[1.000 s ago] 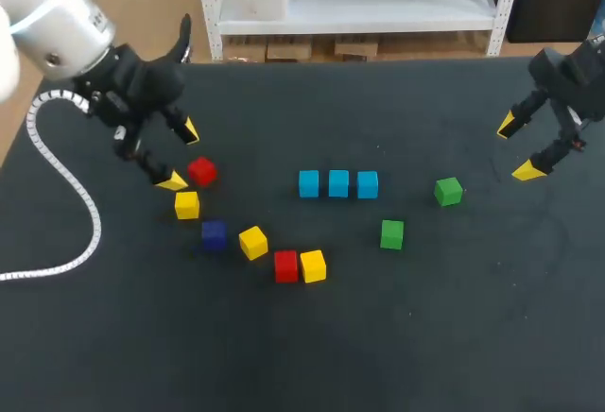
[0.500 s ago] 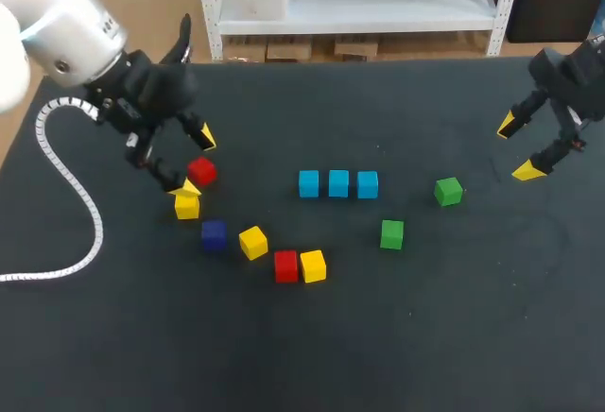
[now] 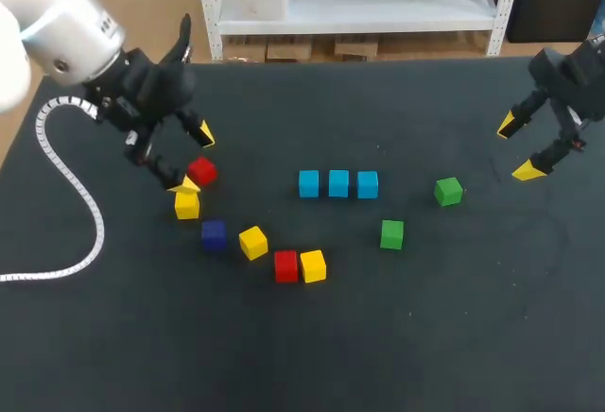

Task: Place the blue cubes, place green cubes on the blue cubes, place the yellow cubes on the green cubes, then place the red cubes on the yellow cubes, and place purple cube on the red cubes.

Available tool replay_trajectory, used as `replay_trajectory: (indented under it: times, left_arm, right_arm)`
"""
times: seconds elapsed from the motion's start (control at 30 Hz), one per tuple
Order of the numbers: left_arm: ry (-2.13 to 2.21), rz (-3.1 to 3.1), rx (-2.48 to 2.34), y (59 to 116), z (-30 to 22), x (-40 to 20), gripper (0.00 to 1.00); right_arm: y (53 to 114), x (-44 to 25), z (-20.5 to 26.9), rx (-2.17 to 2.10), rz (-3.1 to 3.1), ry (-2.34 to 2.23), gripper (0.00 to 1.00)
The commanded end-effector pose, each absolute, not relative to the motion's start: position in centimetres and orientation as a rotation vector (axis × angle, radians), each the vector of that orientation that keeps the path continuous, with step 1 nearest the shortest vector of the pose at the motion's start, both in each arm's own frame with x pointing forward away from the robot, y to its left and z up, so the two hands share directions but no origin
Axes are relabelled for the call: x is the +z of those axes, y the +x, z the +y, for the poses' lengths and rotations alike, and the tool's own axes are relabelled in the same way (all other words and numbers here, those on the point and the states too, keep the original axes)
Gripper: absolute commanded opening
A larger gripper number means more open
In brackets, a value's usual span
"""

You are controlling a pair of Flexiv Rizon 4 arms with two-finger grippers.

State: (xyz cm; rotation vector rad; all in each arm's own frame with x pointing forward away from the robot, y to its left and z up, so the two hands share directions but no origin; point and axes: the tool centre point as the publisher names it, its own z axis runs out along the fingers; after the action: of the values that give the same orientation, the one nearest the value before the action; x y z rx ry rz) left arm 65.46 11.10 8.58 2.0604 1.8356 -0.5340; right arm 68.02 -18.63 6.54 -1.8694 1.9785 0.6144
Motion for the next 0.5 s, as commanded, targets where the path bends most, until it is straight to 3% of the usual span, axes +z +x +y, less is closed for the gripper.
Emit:
replay_trajectory:
  times: [0.03, 0.5]
  left_arm:
    - [2.064, 1.843, -0.527, 65.5, 11.0, 8.6, 1.00]
    - [2.145, 1.768, -0.501, 63.4, 8.0, 9.2, 1.00]
  right_arm:
    - [68.0, 6.5, -18.7, 0.615, 1.977, -1.868, 1.00]
    - [68.0, 6.5, -18.7, 0.615, 1.977, -1.868, 1.00]
